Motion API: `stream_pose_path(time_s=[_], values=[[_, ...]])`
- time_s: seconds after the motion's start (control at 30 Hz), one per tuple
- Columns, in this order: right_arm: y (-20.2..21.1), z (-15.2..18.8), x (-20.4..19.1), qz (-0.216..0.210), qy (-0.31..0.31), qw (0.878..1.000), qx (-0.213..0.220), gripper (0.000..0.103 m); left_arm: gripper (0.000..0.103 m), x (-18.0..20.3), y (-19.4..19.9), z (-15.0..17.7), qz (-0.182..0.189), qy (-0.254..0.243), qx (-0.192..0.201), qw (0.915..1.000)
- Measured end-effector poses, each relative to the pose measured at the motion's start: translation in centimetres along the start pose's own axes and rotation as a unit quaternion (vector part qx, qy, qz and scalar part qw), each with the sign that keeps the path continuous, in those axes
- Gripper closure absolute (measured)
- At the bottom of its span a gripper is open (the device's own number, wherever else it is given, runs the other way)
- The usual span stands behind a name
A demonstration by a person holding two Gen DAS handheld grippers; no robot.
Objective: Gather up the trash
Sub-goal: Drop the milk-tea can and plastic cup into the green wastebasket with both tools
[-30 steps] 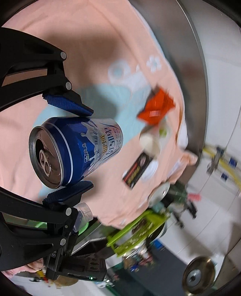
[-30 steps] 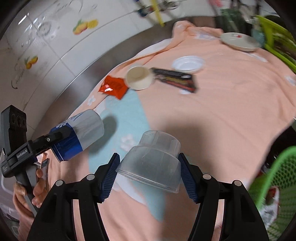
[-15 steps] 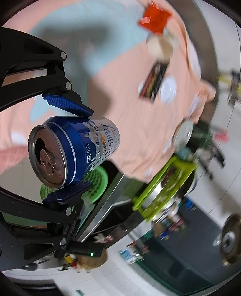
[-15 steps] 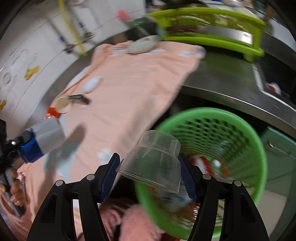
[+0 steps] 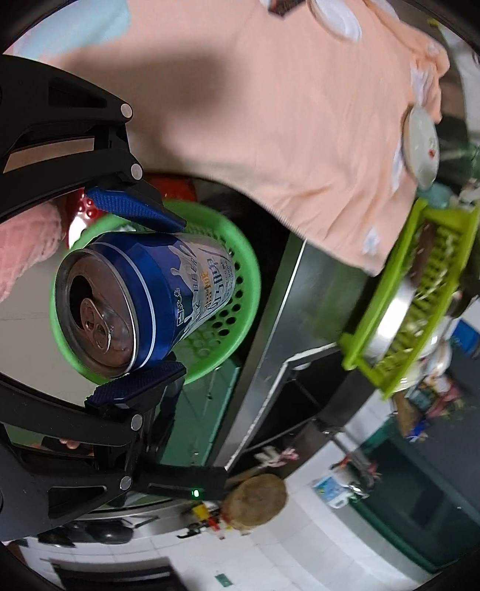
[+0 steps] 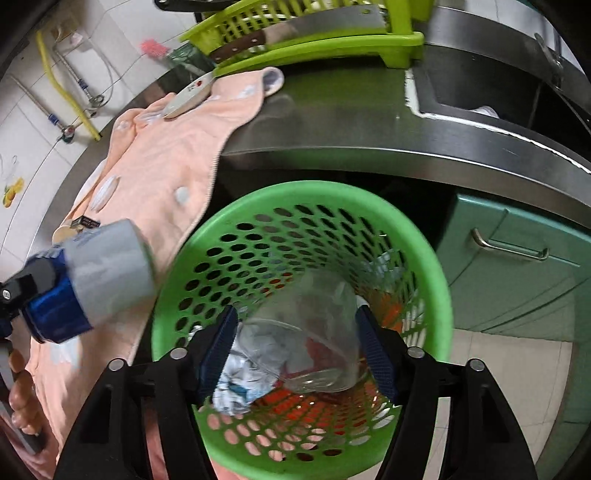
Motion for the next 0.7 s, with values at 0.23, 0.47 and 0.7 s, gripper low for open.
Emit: stream_pose_path(time_s=[0.23,0.47,0.7], values=[[0.7,-0.3,1.2,-0.006,-0.003,1.0,0.009,0.034,0.031,1.1,-4.4,0.1,-0.014,-0.014,-0.033,0.9992],[1.0,-0.3,0.7,-0.012,0.002,1.0,0.011,0.033,0.029,0.4,-4.7,0.6,-0.02,-0.013,-0.038,0.999],[1.3,-0.9,-2.0,-0.021,0.027,0.999,0.014,0.033,0.028,-0.8,-2.2,1.0,-0.029,-0.012,-0.022,0.9993]])
Point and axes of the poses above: each gripper's, at about its wrist camera, not at the fingertips, and y roughly against the way its jaws point, x to its right, z to its underside, the point moved 5 cm from there along -y, roughly the way its jaws point, and after that the axes turned 2 degrees about -z, right-handed, at the moved point
